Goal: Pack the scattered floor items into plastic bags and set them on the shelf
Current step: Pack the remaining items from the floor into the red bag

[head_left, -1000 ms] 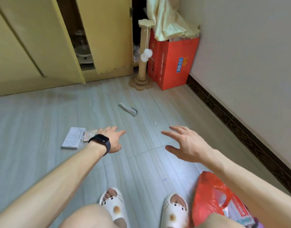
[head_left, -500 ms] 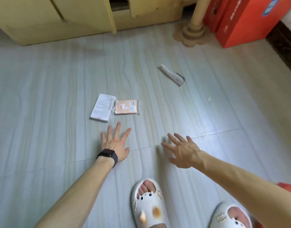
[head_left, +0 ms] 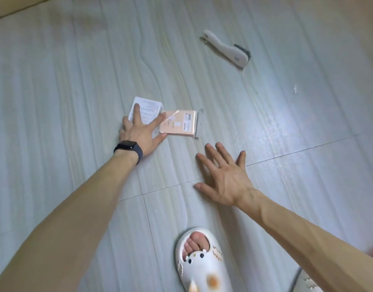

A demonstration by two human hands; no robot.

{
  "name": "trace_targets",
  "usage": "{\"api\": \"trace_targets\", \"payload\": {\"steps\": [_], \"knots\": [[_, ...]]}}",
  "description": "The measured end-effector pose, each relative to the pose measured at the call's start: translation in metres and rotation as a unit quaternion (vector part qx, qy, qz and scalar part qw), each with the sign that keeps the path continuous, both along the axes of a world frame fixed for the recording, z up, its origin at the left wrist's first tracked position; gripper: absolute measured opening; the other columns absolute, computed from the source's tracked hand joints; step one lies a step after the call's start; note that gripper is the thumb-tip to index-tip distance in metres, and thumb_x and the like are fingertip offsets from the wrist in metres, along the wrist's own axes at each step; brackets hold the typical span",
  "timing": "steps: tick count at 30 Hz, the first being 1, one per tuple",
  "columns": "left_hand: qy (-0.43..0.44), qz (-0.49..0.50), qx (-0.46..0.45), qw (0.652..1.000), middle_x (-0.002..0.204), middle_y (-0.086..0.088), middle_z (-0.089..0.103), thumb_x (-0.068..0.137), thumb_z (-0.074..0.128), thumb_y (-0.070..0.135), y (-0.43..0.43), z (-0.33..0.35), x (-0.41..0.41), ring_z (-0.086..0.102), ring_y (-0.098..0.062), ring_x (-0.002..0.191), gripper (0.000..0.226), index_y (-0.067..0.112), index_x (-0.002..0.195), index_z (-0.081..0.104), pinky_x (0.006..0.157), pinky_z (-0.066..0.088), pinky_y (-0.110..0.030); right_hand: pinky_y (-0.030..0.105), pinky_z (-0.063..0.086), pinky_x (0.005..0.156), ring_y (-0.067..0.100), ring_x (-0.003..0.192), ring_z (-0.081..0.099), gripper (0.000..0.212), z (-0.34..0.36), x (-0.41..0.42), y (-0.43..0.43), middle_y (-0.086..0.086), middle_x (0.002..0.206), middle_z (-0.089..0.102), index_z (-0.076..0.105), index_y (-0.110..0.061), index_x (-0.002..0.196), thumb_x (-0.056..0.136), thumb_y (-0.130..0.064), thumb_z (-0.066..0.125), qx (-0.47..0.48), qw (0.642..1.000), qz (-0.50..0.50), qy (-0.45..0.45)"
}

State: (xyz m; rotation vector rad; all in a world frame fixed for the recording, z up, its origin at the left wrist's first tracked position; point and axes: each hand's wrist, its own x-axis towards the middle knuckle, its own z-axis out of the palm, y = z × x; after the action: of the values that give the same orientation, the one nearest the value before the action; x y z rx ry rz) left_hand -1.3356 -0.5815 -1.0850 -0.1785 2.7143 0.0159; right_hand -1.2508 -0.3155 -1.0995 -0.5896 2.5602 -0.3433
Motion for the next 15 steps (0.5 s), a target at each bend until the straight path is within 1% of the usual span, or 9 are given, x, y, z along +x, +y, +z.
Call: {"api": "trace_targets", "payload": {"steps": [2, 3, 5, 7, 8, 10, 11, 13, 15], "knots": [[0.005, -0.072, 0.010, 0.997, 0.160, -0.006, -0.013, 0.088, 0.036, 0.071, 0.031, -0.005, 0.021, 0.016, -0.045, 0.132, 0.055, 0.067, 0.139, 0.013, 0.104, 0.031, -0.056, 0.062, 0.031, 0.107, 0.043, 0.140, 0.030, 0.100, -0.001, -0.003, -0.005, 0.021, 0.163, 0.004, 0.015, -0.021, 0.156, 0.080, -0.071, 0.055, -0.016, 0.998, -0.037, 0.058], [0.012, -0.093, 0.014, 0.995, 0.159, -0.007, -0.013, 0.089, 0.037, 0.070, 0.049, -0.007, 0.033, 0.017, -0.044, 0.131, 0.054, 0.067, 0.139, 0.014, 0.103, 0.032, -0.055, 0.058, 0.036, 0.104, 0.048, 0.132, 0.037, 0.102, -0.003, -0.006, -0.005, 0.023, 0.162, 0.007, 0.021, -0.018, 0.155, 0.077, -0.070, 0.059, -0.007, 0.995, -0.052, 0.090], [0.025, -0.098, 0.017, 0.995, 0.159, -0.008, -0.012, 0.092, 0.036, 0.067, 0.081, -0.011, 0.060, 0.020, -0.042, 0.129, 0.052, 0.066, 0.139, 0.015, 0.103, 0.033, -0.054, 0.062, 0.028, 0.108, 0.053, 0.136, 0.027, 0.097, -0.006, -0.010, -0.002, 0.019, 0.162, 0.010, 0.024, -0.020, 0.154, 0.080, -0.075, 0.051, 0.034, 0.990, -0.073, 0.118], [0.031, -0.086, 0.023, 0.995, 0.160, -0.009, -0.012, 0.096, 0.036, 0.060, 0.103, -0.012, 0.081, 0.022, -0.043, 0.127, 0.049, 0.065, 0.140, 0.015, 0.103, 0.033, -0.054, 0.067, 0.021, 0.107, 0.054, 0.141, 0.017, 0.084, -0.007, -0.010, 0.007, 0.016, 0.158, 0.022, 0.029, -0.024, 0.151, 0.086, -0.077, 0.037, 0.072, 0.987, -0.090, 0.116], [0.031, -0.086, 0.024, 0.995, 0.160, -0.009, -0.012, 0.097, 0.037, 0.057, 0.109, -0.011, 0.086, 0.022, -0.043, 0.127, 0.049, 0.065, 0.140, 0.015, 0.103, 0.033, -0.054, 0.067, 0.023, 0.105, 0.053, 0.139, 0.020, 0.077, -0.006, -0.009, 0.011, 0.016, 0.151, 0.032, 0.035, -0.025, 0.145, 0.087, -0.076, 0.036, 0.089, 0.985, -0.092, 0.112], [0.019, -0.107, 0.018, 0.994, 0.159, -0.010, -0.011, 0.097, 0.040, 0.052, 0.117, -0.003, 0.093, 0.023, -0.044, 0.125, 0.053, 0.067, 0.138, 0.010, 0.101, 0.036, -0.053, 0.065, 0.027, 0.104, 0.051, 0.134, 0.030, 0.068, 0.003, -0.004, 0.021, 0.018, 0.135, 0.045, 0.042, -0.023, 0.133, 0.086, -0.072, 0.046, 0.120, 0.983, -0.068, 0.121], [0.008, -0.125, 0.011, 0.992, 0.159, -0.010, -0.009, 0.097, 0.041, 0.049, 0.120, 0.003, 0.097, 0.023, -0.044, 0.124, 0.055, 0.067, 0.137, 0.008, 0.098, 0.037, -0.052, 0.063, 0.032, 0.103, 0.048, 0.131, 0.034, 0.062, 0.014, -0.002, 0.026, 0.019, 0.130, 0.045, 0.039, -0.022, 0.132, 0.088, -0.064, 0.051, 0.136, 0.982, -0.051, 0.121], [-0.031, -0.162, -0.010, 0.986, 0.158, -0.010, -0.003, 0.096, 0.043, 0.041, 0.128, 0.015, 0.103, 0.027, -0.042, 0.120, 0.061, 0.068, 0.136, 0.005, 0.091, 0.041, -0.049, 0.052, 0.047, 0.090, 0.040, 0.120, 0.039, 0.053, 0.028, 0.009, 0.033, 0.018, 0.132, 0.037, 0.025, -0.023, 0.140, 0.095, -0.037, 0.050, 0.176, 0.983, -0.010, 0.054], [-0.090, -0.202, -0.033, 0.975, 0.153, -0.008, 0.007, 0.092, 0.044, 0.034, 0.137, 0.037, 0.109, 0.030, -0.040, 0.116, 0.065, 0.069, 0.135, 0.009, 0.087, 0.043, -0.047, 0.041, 0.051, 0.077, 0.035, 0.113, 0.041, 0.065, 0.038, 0.029, 0.045, 0.015, 0.136, 0.029, 0.006, -0.022, 0.151, 0.095, -0.021, 0.041, 0.231, 0.973, 0.009, -0.005]]}}
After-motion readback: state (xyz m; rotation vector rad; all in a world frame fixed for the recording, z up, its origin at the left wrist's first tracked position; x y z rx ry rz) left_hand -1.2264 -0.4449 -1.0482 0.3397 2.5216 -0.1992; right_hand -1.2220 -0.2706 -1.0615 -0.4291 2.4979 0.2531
